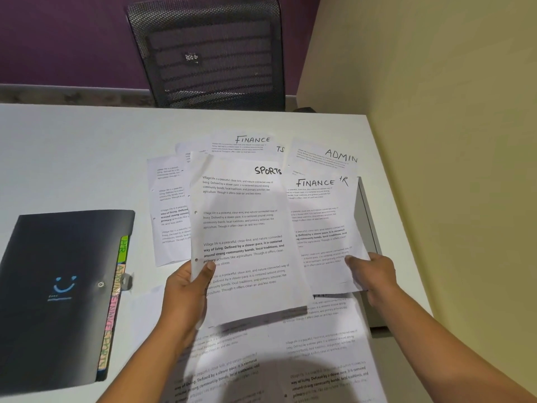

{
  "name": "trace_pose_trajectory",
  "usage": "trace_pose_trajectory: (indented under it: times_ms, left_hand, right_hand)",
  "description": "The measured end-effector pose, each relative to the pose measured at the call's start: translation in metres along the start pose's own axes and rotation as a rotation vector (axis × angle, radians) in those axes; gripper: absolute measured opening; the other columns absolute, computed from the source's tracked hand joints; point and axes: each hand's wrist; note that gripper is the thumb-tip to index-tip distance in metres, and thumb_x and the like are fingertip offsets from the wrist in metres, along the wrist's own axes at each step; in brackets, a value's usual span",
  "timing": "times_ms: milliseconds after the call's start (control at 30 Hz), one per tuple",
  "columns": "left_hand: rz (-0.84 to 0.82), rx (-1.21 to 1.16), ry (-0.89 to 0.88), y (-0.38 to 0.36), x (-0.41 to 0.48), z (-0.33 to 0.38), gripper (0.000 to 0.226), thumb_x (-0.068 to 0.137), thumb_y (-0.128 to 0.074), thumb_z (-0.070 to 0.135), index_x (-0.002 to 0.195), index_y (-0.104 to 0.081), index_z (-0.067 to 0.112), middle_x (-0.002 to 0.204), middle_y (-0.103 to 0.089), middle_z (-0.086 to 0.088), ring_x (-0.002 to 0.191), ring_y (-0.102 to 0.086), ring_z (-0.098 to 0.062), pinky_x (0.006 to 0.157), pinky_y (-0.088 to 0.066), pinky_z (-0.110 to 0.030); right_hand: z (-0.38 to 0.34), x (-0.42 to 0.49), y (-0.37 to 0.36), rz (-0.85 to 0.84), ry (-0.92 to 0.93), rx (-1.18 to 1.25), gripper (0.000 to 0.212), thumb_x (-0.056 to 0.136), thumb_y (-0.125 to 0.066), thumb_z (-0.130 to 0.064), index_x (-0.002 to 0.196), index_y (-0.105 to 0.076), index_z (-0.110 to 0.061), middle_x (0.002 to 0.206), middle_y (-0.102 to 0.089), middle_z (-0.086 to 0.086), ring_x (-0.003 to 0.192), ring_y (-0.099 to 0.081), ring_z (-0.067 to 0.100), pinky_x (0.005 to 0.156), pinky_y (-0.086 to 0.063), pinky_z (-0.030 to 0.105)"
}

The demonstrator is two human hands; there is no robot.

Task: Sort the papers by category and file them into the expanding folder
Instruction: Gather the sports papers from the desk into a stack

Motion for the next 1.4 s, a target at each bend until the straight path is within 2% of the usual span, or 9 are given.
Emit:
trace_pose_trajectory:
  times_ms: [200, 367, 467, 567, 700, 767, 1000, 1267, 1400]
  left_hand:
    - [-0.008, -0.007, 0.009, -0.002, -0.003, -0.001, 0.018, 0.097, -0.055, 0.009, 0.101, -0.071, 0.016, 0.098, -0.078, -0.002, 0.091, -0.074, -0.019, 0.082, -0.055, -0.036]
    - [0.004, -0.008, 0.007, -0.002, -0.002, 0.000, 0.017, 0.097, -0.056, 0.009, 0.101, -0.071, 0.016, 0.097, -0.078, -0.001, 0.093, -0.073, -0.021, 0.085, -0.054, -0.038]
    - [0.016, 0.005, 0.008, -0.001, -0.001, -0.001, 0.016, 0.096, -0.058, 0.012, 0.103, -0.071, 0.017, 0.100, -0.077, -0.001, 0.098, -0.072, -0.023, 0.093, -0.052, -0.042]
    - [0.023, 0.008, 0.015, -0.001, 0.001, -0.003, 0.017, 0.096, -0.058, 0.011, 0.107, -0.071, 0.014, 0.103, -0.077, -0.004, 0.100, -0.072, -0.024, 0.095, -0.051, -0.045]
    - [0.022, -0.002, 0.011, 0.000, 0.002, -0.004, 0.017, 0.096, -0.057, 0.009, 0.107, -0.071, 0.013, 0.103, -0.077, -0.005, 0.098, -0.072, -0.025, 0.093, -0.052, -0.042]
    - [0.020, -0.013, 0.011, 0.001, 0.002, -0.005, 0.017, 0.096, -0.057, 0.009, 0.105, -0.071, 0.013, 0.100, -0.077, -0.006, 0.096, -0.073, -0.025, 0.090, -0.052, -0.041]
    - [0.020, -0.051, -0.004, 0.001, 0.004, -0.006, 0.017, 0.097, -0.055, 0.008, 0.103, -0.071, 0.012, 0.098, -0.078, -0.004, 0.093, -0.072, -0.021, 0.092, -0.050, -0.039]
    - [-0.015, -0.033, -0.028, -0.003, 0.004, -0.010, 0.017, 0.097, -0.055, 0.008, 0.101, -0.070, 0.014, 0.093, -0.078, 0.000, 0.085, -0.075, -0.014, 0.070, -0.059, -0.027]
    - [-0.028, -0.031, -0.035, -0.003, 0.004, -0.008, 0.016, 0.097, -0.055, 0.008, 0.100, -0.070, 0.014, 0.092, -0.078, 0.000, 0.082, -0.075, -0.013, 0.064, -0.059, -0.022]
  right_hand:
    - [0.007, 0.001, 0.003, 0.048, 0.005, -0.098, 0.017, 0.082, -0.071, 0.001, 0.070, -0.062, -0.008, 0.077, -0.069, 0.007, 0.062, -0.063, 0.021, 0.054, -0.050, 0.025]
    - [0.011, 0.006, 0.007, 0.062, 0.016, -0.062, 0.011, 0.084, -0.076, -0.010, 0.089, -0.068, -0.007, 0.088, -0.071, 0.009, 0.074, -0.066, 0.027, 0.066, -0.055, 0.032]
    - [0.011, 0.009, 0.007, 0.097, 0.016, -0.036, 0.018, 0.087, -0.074, -0.014, 0.097, -0.066, -0.002, 0.088, -0.071, 0.013, 0.067, -0.062, 0.026, 0.062, -0.052, 0.033]
    - [0.012, 0.014, 0.006, 0.116, 0.003, 0.014, 0.017, 0.088, -0.073, -0.017, 0.091, -0.067, -0.002, 0.089, -0.072, 0.016, 0.073, -0.065, 0.030, 0.071, -0.056, 0.040]
    - [0.011, 0.018, 0.007, 0.174, 0.000, 0.071, 0.017, 0.096, -0.063, -0.021, 0.095, -0.065, -0.004, 0.087, -0.067, 0.011, 0.076, -0.062, 0.029, 0.068, -0.051, 0.034]
    - [0.012, 0.018, 0.011, 0.225, 0.011, 0.069, 0.014, 0.098, -0.060, -0.021, 0.097, -0.063, -0.008, 0.093, -0.065, 0.011, 0.083, -0.061, 0.031, 0.075, -0.052, 0.036]
    - [0.035, 0.011, 0.035, 0.353, -0.021, 0.138, 0.014, 0.096, -0.057, -0.014, 0.083, -0.062, -0.011, 0.093, -0.067, 0.010, 0.085, -0.061, 0.030, 0.081, -0.050, 0.036]
    - [0.038, -0.027, 0.019, 0.076, 0.042, 0.168, 0.010, 0.094, -0.059, -0.002, 0.100, -0.067, -0.005, 0.088, -0.071, 0.011, 0.068, -0.063, 0.020, 0.049, -0.051, 0.022]
    - [0.022, -0.019, -0.001, -0.057, 0.110, 0.010, 0.009, 0.094, -0.064, -0.013, 0.098, -0.070, -0.007, 0.091, -0.075, 0.011, 0.074, -0.071, 0.024, 0.061, -0.058, 0.031]
Point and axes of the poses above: each hand's wrist, its own x-axis towards the middle knuckle, its own y-axis out of the back of the hand, z = x × y
